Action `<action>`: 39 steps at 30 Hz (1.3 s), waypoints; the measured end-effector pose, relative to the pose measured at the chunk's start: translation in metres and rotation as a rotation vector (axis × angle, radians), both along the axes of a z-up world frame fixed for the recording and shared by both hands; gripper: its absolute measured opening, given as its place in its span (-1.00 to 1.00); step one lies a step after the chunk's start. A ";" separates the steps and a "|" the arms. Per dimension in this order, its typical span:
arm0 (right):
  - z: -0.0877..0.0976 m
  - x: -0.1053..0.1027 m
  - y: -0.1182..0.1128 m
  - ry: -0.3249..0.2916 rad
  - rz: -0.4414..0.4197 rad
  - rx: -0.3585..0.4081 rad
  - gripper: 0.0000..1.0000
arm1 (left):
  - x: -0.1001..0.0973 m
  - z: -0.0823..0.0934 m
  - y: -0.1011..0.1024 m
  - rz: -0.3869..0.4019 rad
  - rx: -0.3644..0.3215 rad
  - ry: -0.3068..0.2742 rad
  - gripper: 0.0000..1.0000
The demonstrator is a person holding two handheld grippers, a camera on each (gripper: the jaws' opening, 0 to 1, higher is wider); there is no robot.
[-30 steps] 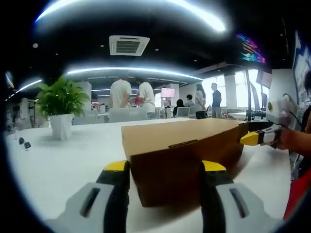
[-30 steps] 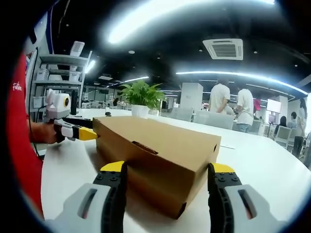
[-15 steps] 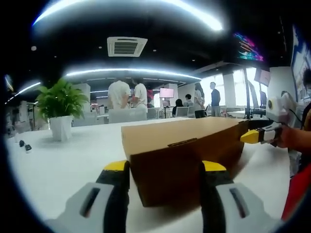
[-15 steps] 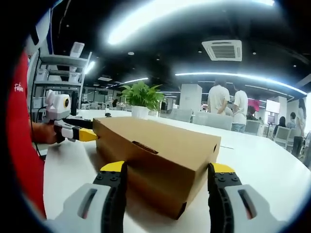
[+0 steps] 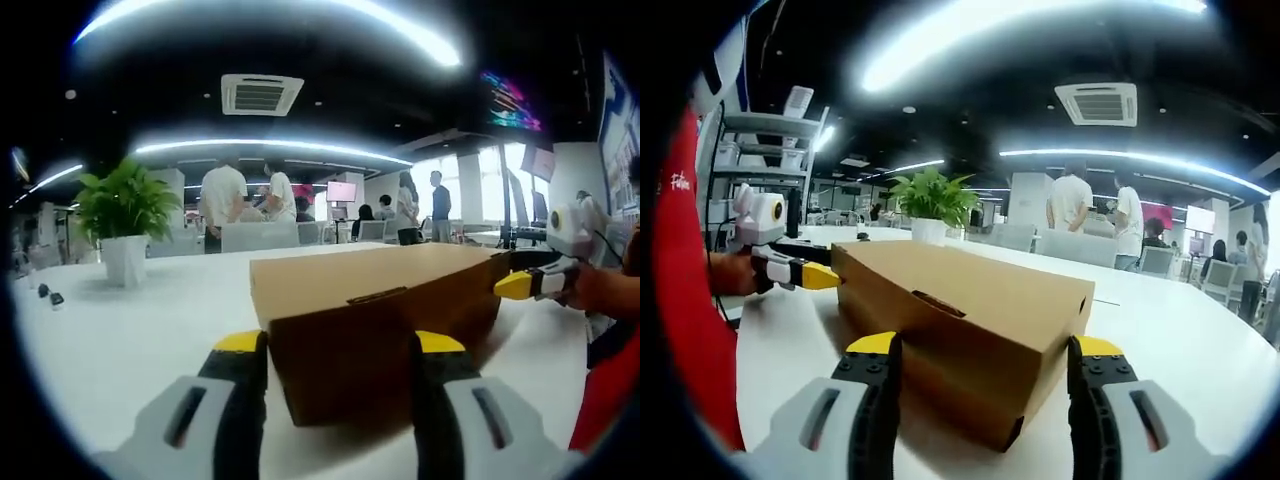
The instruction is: Operate the shoe box by opening the lid, removing the specified soft item, and placing it in the target area until the item is outside and the box remains undamaged.
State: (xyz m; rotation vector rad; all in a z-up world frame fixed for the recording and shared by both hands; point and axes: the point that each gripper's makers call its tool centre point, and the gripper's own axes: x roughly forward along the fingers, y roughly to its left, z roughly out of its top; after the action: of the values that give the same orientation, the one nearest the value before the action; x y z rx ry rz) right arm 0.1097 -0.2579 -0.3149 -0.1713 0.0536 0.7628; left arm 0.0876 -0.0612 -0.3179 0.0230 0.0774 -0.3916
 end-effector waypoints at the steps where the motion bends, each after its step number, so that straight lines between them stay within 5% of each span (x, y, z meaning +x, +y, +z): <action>1: 0.000 -0.001 0.000 -0.001 -0.001 0.000 0.36 | 0.000 0.000 0.000 -0.002 0.000 0.000 0.15; 39: -0.001 -0.008 -0.003 0.012 -0.046 -0.003 0.37 | -0.008 0.000 0.000 -0.016 0.009 -0.005 0.16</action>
State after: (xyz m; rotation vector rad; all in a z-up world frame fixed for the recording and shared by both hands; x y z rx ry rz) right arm 0.1017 -0.2605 -0.3157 -0.1677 0.0698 0.7181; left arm 0.0801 -0.0616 -0.3180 0.0335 0.0744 -0.4074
